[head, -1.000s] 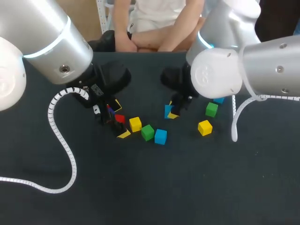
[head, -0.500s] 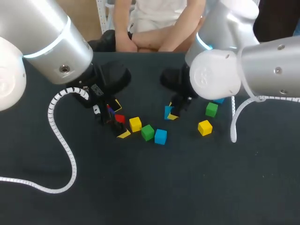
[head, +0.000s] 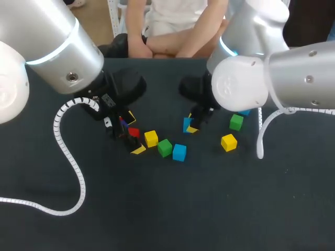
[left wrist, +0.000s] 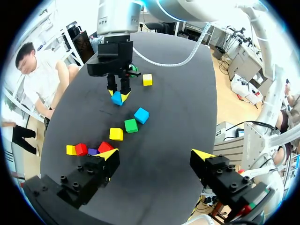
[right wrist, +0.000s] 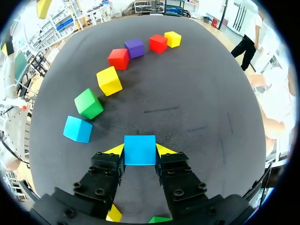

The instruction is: Place the blue cubes, place green cubes on the blue cubes, place the yellow cubes on the green cubes, then place the red cubes on the yellow cubes, and place purple cube on the red cubes.

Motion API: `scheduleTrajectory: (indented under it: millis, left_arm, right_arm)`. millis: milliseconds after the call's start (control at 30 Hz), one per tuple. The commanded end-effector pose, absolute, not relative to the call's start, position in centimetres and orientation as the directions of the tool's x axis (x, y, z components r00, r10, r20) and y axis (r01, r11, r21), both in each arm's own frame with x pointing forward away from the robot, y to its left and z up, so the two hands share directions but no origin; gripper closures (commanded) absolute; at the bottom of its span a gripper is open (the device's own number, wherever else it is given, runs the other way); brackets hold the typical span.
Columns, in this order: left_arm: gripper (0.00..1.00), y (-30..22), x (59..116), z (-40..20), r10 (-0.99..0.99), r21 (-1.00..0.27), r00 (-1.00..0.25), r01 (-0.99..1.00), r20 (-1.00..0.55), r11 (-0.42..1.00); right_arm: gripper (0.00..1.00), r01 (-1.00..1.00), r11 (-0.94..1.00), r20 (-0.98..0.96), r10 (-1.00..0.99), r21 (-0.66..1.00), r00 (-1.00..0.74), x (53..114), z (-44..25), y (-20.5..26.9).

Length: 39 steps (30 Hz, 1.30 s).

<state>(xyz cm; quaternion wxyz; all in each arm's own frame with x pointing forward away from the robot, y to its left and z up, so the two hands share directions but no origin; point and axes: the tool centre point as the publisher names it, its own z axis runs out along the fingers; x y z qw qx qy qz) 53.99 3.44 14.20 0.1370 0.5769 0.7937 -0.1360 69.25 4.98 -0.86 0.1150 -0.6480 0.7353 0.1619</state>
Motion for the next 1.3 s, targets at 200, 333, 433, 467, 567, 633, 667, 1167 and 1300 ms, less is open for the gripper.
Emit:
scheduleTrajectory:
  millis: [200,333,433,467,567,633,667,1167,1300]
  left_arm:
    - [0.0,3.44,54.08,14.23,0.88,-0.059,-0.296,0.953,-0.372,0.296]
    - [0.0,3.44,54.08,14.23,0.88,-0.059,-0.296,0.953,-0.372,0.296]
    - [0.0,3.44,54.08,14.23,0.88,-0.059,-0.296,0.953,-0.372,0.296]
    - [0.0,3.44,54.08,14.23,0.88,-0.059,-0.296,0.953,-0.372,0.296]
    - [0.0,3.44,54.08,14.23,0.88,-0.059,-0.296,0.953,-0.372,0.296]
    - [0.0,3.44,54.08,14.23,0.88,-0.059,-0.296,0.953,-0.372,0.296]
    - [0.0,3.44,54.08,14.23,0.88,-0.059,-0.296,0.953,-0.372,0.296]
    - [0.0,3.44,54.08,14.23,0.88,-0.059,-0.296,0.953,-0.372,0.296]
    - [0.0,3.44,54.08,14.23,0.88,-0.059,-0.296,0.953,-0.372,0.296]
  right_arm:
    - [1.0,-0.989,0.112,-0.379,-0.915,0.095,-0.14,69.89,-1.14,4.98]
    - [1.0,-0.989,0.114,-0.375,-0.916,0.096,-0.142,69.95,-1.2,4.89]
    - [1.0,-0.989,0.113,-0.373,-0.917,0.097,-0.142,69.95,-1.25,4.84]
    - [1.0,-0.989,0.113,-0.372,-0.917,0.098,-0.142,69.96,-1.27,4.84]
    - [1.0,-0.989,0.112,-0.371,-0.918,0.1,-0.142,70.04,-1.42,4.91]
    - [1.0,-0.989,0.112,-0.372,-0.917,0.101,-0.142,70.09,-1.45,4.95]
    - [1.0,-0.989,0.112,-0.372,-0.917,0.101,-0.142,70.11,-1.44,4.98]
    - [1.0,-0.989,0.113,-0.372,-0.918,0.092,-0.14,70.5,-1.17,5.08]
    - [1.0,-0.989,0.114,-0.372,-0.917,0.093,-0.141,70.52,-1.15,5.04]
